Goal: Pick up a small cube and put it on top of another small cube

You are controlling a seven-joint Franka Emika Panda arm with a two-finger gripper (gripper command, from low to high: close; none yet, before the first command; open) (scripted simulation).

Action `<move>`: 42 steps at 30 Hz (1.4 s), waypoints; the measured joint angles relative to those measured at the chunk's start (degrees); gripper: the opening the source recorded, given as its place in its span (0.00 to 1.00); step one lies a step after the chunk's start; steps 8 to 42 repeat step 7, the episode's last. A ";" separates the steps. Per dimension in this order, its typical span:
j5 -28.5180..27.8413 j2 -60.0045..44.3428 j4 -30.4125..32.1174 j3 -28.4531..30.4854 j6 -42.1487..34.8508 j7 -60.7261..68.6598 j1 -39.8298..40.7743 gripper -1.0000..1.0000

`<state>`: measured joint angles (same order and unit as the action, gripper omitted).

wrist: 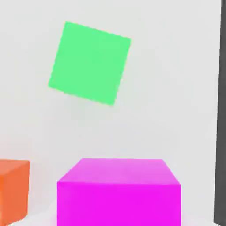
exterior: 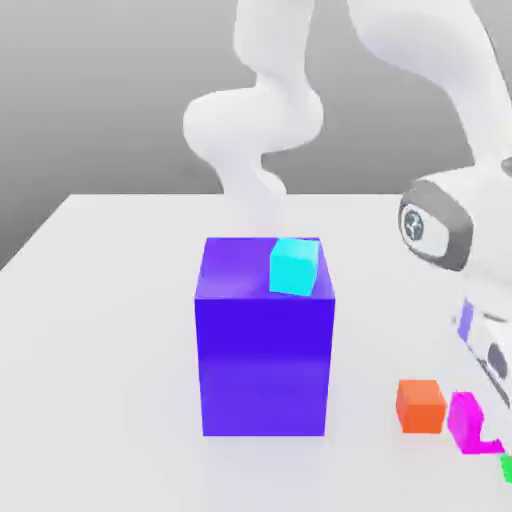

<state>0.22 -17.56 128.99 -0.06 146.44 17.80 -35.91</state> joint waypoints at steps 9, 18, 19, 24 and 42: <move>-0.70 -6.49 -1.67 -0.56 4.80 -0.71 -1.16 1.00; -0.70 -6.49 -1.67 -0.56 4.80 -0.71 -1.16 1.00; -0.70 -6.49 -1.67 -0.56 4.80 -0.71 -1.16 1.00; -0.70 -6.49 -1.67 -0.56 4.80 -0.71 -1.16 1.00; -0.70 -6.49 -1.67 -0.56 4.80 -0.71 -1.16 1.00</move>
